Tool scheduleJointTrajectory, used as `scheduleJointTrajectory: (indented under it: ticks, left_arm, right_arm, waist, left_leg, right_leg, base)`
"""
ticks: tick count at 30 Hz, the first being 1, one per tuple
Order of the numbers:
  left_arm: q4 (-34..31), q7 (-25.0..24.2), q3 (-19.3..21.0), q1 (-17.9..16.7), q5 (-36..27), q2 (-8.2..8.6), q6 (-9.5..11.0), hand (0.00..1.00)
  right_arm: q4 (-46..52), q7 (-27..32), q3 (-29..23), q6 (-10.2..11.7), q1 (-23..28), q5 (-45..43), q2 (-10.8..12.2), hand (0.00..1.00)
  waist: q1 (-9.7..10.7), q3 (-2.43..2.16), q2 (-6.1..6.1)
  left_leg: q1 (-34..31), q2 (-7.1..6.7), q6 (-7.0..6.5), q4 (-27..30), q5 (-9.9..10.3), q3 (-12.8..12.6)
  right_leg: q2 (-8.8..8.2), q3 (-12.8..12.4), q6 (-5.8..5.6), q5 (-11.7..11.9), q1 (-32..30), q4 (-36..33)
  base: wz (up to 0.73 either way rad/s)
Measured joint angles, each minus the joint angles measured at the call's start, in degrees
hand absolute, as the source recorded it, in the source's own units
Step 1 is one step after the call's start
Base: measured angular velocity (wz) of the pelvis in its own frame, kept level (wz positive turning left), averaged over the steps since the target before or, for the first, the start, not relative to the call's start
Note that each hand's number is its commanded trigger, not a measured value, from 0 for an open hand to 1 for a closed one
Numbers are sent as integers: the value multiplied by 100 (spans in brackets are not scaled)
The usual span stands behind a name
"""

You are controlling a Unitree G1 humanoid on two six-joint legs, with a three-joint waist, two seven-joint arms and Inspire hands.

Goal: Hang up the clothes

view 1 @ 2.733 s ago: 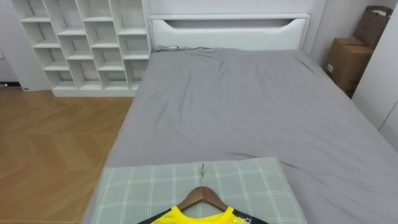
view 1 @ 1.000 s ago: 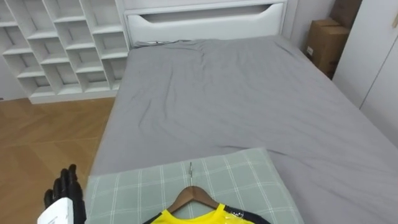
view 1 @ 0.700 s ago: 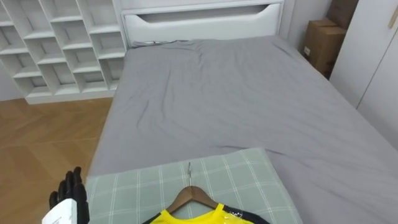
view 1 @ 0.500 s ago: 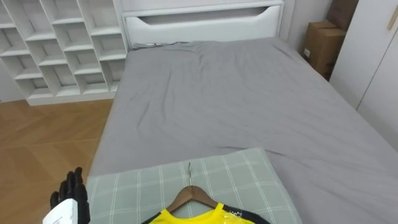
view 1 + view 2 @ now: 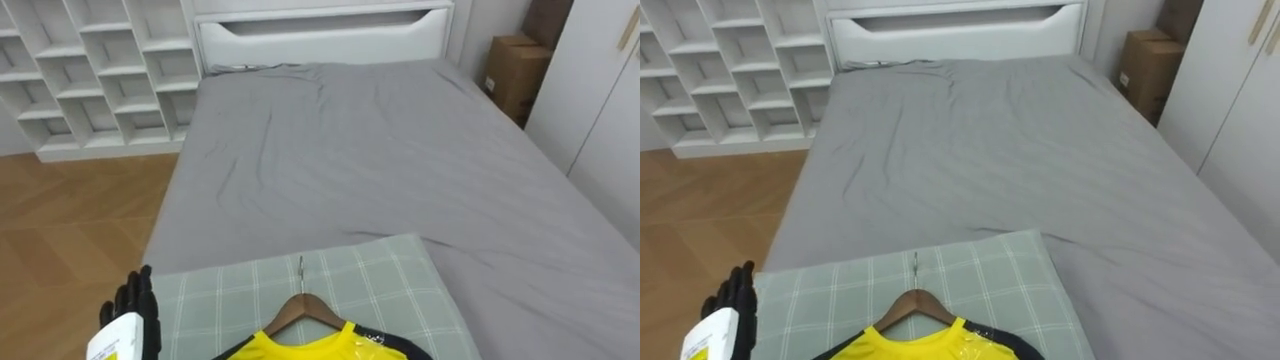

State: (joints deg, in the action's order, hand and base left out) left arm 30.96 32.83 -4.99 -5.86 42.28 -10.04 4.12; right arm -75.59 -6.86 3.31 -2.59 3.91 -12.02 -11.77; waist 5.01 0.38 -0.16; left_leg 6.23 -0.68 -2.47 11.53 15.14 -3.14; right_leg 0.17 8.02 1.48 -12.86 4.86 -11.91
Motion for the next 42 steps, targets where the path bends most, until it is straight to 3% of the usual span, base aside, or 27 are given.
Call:
scheduleJointTrajectory:
  ticks: [4,8,16,22,27,33,37,39,40,41,42]
  left_arm:
    - [239,-172,-103,101,-5,1,-5,0]
    - [281,-228,-178,186,-23,1,-49,0]
    - [708,-250,-193,514,-5,28,-55,0]
    - [825,-248,-197,559,-11,52,-55,0]
    - [1156,-209,-196,759,-65,258,-57,0]
    - [1374,-205,-229,938,-208,314,-54,0]
    - [1429,-205,-258,948,-214,309,-51,0]
    - [1476,-206,-324,946,-212,301,-50,0]
    - [1478,-209,-357,965,-213,316,-35,0]
    - [1477,-213,-525,1073,-212,346,9,0]
    - [1482,-221,-616,1090,-204,332,36,0]
  right_arm:
    - [8,3,39,-3,-8,31,86,0]
    - [24,40,119,-5,-95,45,110,0]
    - [10,185,224,17,-271,74,148,0]
    - [4,250,328,12,-264,383,139,0]
    - [3,304,450,12,-303,529,130,0]
    - [4,362,680,17,-355,979,138,0]
    - [13,424,681,160,-375,1294,136,0]
    - [23,469,702,208,-375,1394,155,0]
    - [27,497,722,264,-371,1465,186,0]
    - [23,509,717,332,-371,1559,170,0]
    - [17,521,714,338,-355,1622,197,0]
  waist:
    - [43,7,-52]
    - [90,-1,-38]
    - [93,14,-19]
    - [84,17,-24]
    - [75,17,-33]
    - [75,13,-140]
    - [71,9,-192]
    - [78,29,-238]
    - [118,45,-344]
    - [117,34,-306]
    - [69,-4,-354]
  left_leg:
    - [-125,5,0,12,0,-3]
    - [-355,20,-13,21,-18,-9]
    - [-359,34,-9,-14,-24,-88]
    - [-383,37,-8,-24,-24,-53]
    - [-419,32,-8,-36,-24,-38]
    - [-452,30,18,-84,-70,70]
    - [-453,42,47,-77,-113,87]
    - [-543,12,63,140,-120,-25]
    - [-800,-67,129,306,-121,-210]
    - [-1109,-117,44,-206,-371,-233]
    - [-1142,-128,-53,-224,-538,-374]
  right_leg:
    - [7,4,4,2,-121,-14]
    - [-6,-23,3,4,-397,-92]
    - [-2,-49,-1,10,-414,-70]
    - [-1,-48,0,11,-463,-66]
    - [-6,-2,0,12,-465,-40]
    - [-8,9,5,15,-484,25]
    - [-24,-15,42,39,-460,29]
    - [-69,-228,78,66,-355,65]
    - [-172,-686,82,69,-268,176]
    - [-197,-989,71,63,-304,196]
    - [-243,-1074,35,39,-338,183]
  base:
    - [0]
    - [-1]
    - [-2]
    - [0]
    - [5]
    - [5]
    - [4]
    - [25]
    - [76]
    - [84]
    - [50]
